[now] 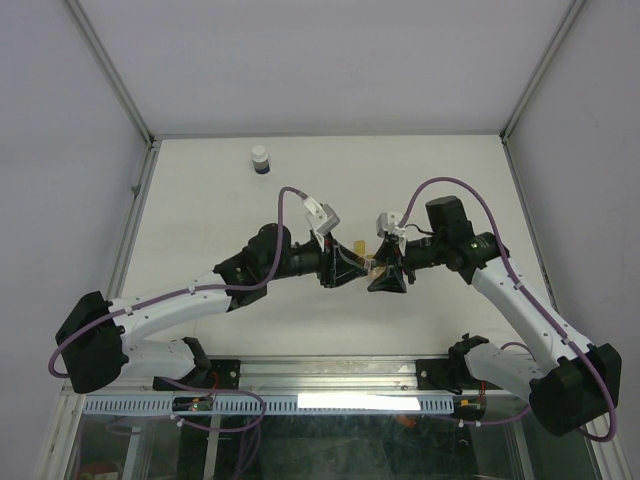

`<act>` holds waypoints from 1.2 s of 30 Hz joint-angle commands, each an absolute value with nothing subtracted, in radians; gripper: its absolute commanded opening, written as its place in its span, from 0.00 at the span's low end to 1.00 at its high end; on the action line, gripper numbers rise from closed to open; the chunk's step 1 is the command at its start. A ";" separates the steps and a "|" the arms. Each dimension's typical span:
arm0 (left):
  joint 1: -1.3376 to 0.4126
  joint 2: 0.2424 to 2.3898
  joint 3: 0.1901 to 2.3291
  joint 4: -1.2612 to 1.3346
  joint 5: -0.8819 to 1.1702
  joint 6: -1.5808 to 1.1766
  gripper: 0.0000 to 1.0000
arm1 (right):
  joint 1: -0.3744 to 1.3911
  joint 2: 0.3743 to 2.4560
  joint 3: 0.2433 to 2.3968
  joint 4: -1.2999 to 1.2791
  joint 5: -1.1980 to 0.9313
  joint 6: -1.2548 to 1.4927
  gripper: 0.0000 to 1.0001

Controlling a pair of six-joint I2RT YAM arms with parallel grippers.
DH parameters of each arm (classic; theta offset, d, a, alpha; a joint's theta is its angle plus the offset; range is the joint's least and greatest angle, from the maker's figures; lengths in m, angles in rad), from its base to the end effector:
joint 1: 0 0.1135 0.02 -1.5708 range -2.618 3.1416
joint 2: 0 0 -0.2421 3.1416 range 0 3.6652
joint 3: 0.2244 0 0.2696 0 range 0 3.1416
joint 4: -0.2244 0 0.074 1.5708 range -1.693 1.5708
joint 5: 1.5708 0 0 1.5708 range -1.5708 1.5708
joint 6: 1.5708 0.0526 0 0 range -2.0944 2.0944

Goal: Sort the pills into containers

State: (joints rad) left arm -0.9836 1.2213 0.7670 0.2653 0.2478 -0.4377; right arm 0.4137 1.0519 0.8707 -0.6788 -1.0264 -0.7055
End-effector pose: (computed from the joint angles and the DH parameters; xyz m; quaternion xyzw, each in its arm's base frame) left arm 0.1679 -0.2755 0.2560 0.2820 0.7152 -0.4847 0.4171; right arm 0.1974 0.1358 0.2586 -0.5783 0.6015 0.4113 0.3668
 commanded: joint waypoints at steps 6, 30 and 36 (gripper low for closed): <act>-0.967 1.238 0.774 0.364 0.705 0.313 0.00 | 0.415 1.031 0.902 -0.609 -1.045 -0.709 0.00; -0.885 1.086 0.516 0.675 0.241 -0.668 0.83 | 0.417 1.037 0.903 -0.613 -1.042 -0.713 0.00; -0.953 1.118 0.631 0.453 0.123 -0.602 0.75 | 0.417 1.035 0.902 -0.612 -1.040 -0.713 0.00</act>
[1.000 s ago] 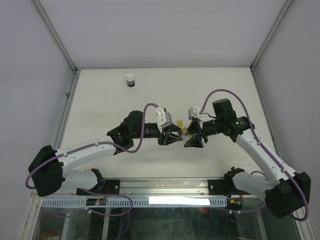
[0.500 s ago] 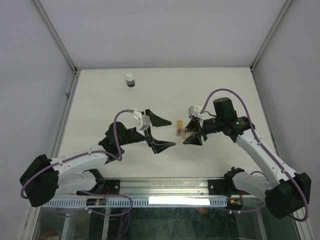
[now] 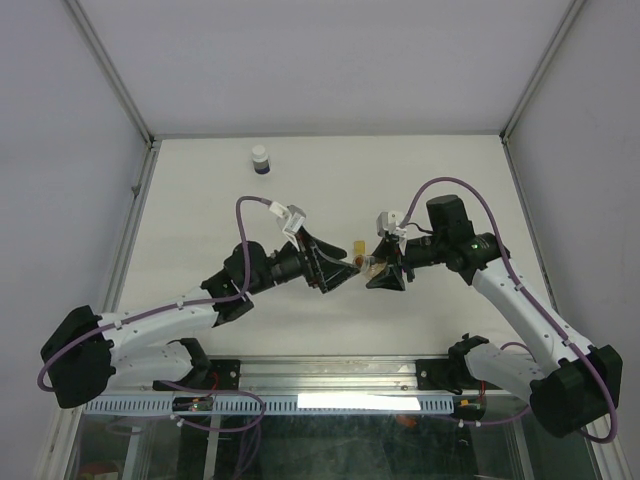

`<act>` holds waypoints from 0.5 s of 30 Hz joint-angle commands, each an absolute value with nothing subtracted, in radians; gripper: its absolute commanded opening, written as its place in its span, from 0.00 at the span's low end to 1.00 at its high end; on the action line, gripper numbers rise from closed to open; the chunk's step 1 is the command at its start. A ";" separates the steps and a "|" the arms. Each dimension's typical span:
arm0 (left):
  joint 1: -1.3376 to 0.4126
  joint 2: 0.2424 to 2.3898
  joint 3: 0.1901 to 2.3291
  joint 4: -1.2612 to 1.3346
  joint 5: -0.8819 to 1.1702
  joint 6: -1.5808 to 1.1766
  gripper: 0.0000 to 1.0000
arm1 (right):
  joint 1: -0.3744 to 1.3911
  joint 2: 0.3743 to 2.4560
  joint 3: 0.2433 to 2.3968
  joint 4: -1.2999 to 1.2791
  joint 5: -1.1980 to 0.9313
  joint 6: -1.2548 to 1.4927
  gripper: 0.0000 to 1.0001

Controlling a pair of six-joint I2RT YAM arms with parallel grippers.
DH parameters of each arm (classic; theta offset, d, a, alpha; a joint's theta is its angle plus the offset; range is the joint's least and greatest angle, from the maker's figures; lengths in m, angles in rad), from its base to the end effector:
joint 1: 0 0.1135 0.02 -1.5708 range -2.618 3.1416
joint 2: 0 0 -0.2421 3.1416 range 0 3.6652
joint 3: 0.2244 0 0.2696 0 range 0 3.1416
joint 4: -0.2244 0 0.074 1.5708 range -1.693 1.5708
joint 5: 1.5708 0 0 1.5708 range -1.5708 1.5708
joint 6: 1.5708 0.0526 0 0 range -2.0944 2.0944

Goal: Sort the pills into containers

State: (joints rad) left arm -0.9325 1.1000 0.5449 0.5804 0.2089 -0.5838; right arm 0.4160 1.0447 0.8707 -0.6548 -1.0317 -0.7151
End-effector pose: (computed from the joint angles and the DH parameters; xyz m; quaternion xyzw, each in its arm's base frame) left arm 0.1644 -0.2399 0.2449 0.1940 0.6708 -0.5425 0.4670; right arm 0.1976 0.1366 0.2620 -0.5854 0.5886 0.4076 0.3803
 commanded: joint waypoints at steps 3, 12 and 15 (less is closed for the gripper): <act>-0.964 1.156 0.679 0.422 0.145 -0.592 0.71 | 0.417 1.037 0.902 -0.611 -1.040 -0.713 0.00; -0.977 1.227 0.744 0.404 0.222 -0.577 0.48 | 0.417 1.037 0.902 -0.611 -1.040 -0.713 0.00; -0.979 1.237 0.752 0.408 0.266 -0.550 0.35 | 0.417 1.036 0.901 -0.612 -1.041 -0.713 0.00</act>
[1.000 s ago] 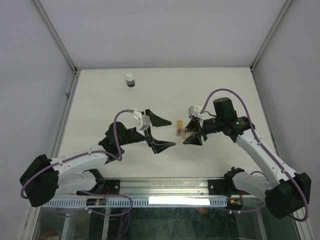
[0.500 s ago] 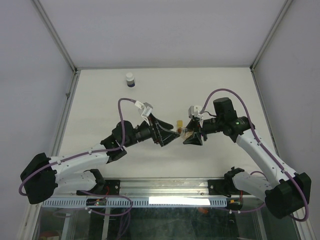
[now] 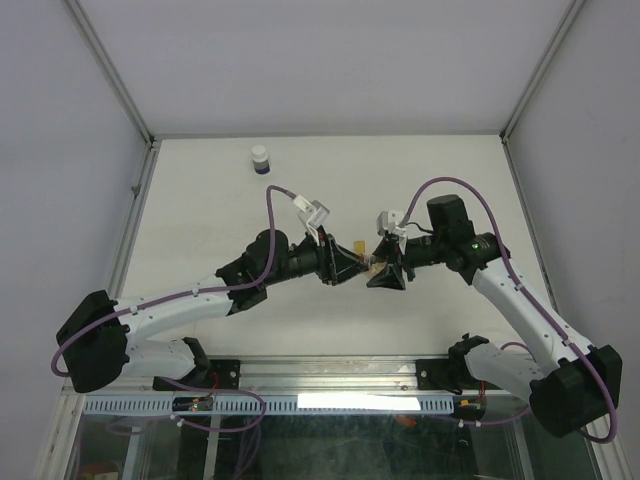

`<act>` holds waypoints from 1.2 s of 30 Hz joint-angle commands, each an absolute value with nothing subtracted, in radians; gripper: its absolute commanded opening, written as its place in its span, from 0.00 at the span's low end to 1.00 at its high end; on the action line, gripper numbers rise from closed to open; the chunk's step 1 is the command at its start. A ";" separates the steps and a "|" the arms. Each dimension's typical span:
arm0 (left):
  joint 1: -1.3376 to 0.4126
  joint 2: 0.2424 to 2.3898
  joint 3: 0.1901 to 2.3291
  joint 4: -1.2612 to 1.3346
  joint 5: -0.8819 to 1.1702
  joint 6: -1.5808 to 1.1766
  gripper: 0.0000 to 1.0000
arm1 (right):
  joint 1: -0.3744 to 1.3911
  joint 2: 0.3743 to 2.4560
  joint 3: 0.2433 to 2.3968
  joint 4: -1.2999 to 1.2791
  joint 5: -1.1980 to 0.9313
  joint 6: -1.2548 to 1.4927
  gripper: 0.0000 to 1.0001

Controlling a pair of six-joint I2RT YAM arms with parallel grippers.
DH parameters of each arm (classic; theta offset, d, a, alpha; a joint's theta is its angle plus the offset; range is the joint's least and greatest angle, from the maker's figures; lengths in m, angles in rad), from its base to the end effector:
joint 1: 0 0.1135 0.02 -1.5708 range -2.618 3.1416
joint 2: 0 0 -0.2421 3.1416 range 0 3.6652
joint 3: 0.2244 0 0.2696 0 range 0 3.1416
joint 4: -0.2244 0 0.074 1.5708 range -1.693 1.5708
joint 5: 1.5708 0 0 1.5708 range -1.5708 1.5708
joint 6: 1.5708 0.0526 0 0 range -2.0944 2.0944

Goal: Sort the pills into containers

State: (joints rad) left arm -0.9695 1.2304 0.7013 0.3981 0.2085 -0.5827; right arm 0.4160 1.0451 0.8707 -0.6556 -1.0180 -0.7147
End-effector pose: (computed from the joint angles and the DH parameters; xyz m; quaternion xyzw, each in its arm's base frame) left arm 0.1725 -0.2706 0.2444 0.2111 0.7207 -0.5152 0.4132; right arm 0.1981 0.1365 0.2614 -0.5850 0.5929 0.4022 0.3802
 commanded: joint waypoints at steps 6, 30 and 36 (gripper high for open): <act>-0.977 1.251 0.708 0.537 0.554 -0.222 0.15 | 0.420 1.034 0.902 -0.611 -1.044 -0.712 0.00; -0.864 1.209 0.636 0.818 0.634 -0.262 0.99 | 0.419 1.040 0.902 -0.611 -1.037 -0.718 0.00; -0.864 1.216 0.529 0.975 0.516 -0.556 0.97 | 0.419 1.043 0.901 -0.610 -1.034 -0.716 0.00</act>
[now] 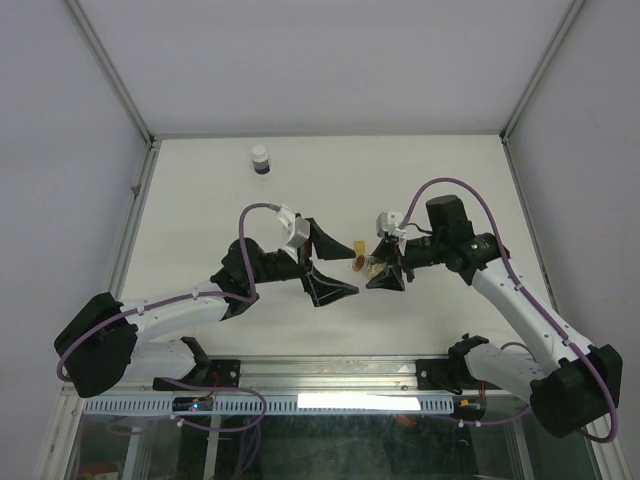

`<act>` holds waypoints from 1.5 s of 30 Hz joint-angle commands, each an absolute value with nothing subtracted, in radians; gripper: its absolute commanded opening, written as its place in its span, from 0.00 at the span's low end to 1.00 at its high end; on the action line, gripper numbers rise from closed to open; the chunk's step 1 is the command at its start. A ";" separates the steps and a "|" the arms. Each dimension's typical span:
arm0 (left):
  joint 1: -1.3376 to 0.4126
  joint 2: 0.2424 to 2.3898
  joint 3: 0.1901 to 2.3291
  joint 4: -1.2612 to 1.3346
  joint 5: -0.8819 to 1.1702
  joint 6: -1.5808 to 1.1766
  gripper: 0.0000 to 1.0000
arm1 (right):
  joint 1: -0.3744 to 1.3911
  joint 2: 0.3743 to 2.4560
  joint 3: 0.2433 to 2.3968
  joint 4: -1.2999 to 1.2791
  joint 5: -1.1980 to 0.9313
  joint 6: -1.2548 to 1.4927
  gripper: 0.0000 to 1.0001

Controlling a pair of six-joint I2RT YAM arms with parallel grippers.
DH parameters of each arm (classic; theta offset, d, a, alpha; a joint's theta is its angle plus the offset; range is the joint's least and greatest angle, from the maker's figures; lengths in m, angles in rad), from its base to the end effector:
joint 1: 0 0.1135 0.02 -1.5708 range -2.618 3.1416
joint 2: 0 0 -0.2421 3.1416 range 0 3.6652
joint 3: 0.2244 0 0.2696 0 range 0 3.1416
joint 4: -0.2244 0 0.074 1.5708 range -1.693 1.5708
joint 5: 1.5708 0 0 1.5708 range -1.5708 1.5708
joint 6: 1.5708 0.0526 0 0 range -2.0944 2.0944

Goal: Sort the pills into containers

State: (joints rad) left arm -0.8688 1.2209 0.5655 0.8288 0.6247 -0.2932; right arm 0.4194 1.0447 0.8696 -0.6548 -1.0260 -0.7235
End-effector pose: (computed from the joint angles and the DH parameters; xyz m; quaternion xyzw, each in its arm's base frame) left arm 0.1682 -0.2465 0.2484 0.3994 0.5201 -0.5651 0.5006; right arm 0.1973 0.1372 0.2614 -0.5887 0.5870 0.4044 0.3811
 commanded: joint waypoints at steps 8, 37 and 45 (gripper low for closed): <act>-0.909 1.147 0.588 0.634 0.289 -0.555 0.91 | 0.419 1.042 0.900 -0.610 -1.034 -0.716 0.00; -0.838 1.117 0.398 1.023 0.405 -0.817 0.99 | 0.419 1.037 0.899 -0.608 -1.039 -0.718 0.00; -0.811 1.136 0.349 1.139 0.394 -0.898 0.99 | 0.419 1.035 0.899 -0.607 -1.039 -0.716 0.00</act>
State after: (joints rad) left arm -0.8349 1.1198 0.3767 0.9936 0.3943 -0.8246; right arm 0.4194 1.0473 0.8696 -0.6483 -1.0256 -0.7235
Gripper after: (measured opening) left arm 0.990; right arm 0.545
